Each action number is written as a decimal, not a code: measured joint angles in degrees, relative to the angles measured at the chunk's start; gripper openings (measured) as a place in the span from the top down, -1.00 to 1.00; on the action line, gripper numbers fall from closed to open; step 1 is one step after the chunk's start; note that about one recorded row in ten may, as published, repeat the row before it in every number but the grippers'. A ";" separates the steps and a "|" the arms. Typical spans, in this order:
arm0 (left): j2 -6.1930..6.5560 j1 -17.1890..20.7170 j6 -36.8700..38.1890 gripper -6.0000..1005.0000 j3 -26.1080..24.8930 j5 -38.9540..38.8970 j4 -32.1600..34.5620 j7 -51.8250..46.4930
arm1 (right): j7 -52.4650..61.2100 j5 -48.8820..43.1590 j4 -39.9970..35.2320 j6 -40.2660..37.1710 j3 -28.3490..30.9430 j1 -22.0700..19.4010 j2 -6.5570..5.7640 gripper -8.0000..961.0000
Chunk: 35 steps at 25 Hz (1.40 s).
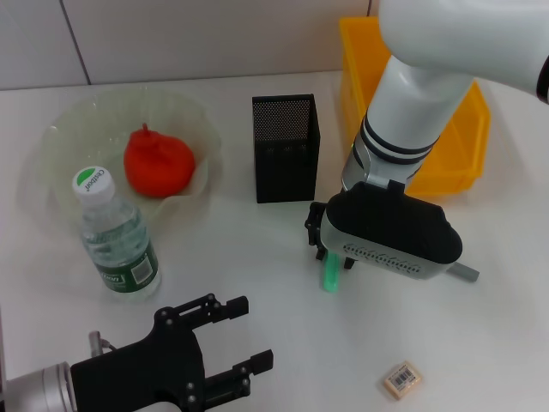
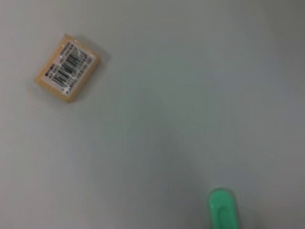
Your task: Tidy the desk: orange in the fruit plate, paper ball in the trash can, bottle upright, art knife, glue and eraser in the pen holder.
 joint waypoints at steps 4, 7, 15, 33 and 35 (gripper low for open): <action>0.08 -0.09 0.03 -0.37 0.09 0.05 -0.07 -0.24 | 0.02 0.00 0.00 0.05 -0.05 0.06 0.00 0.26; 0.11 -0.09 0.04 -0.37 0.10 0.07 -0.08 -0.25 | 0.04 0.00 0.00 0.21 -0.18 0.06 0.00 0.26; 0.37 -0.18 0.03 -0.37 0.10 0.12 -0.08 -0.29 | 1.17 0.00 0.00 1.13 -2.44 0.18 0.00 0.35; 1.29 -0.27 0.49 -0.37 0.09 0.11 0.02 0.12 | 10.00 2.13 -13.91 -3.81 -0.53 -2.57 -0.18 0.62; 1.37 -0.25 0.51 -0.37 0.09 0.11 -0.01 0.21 | 12.24 2.91 -17.22 -5.44 -0.18 -3.32 -0.21 0.62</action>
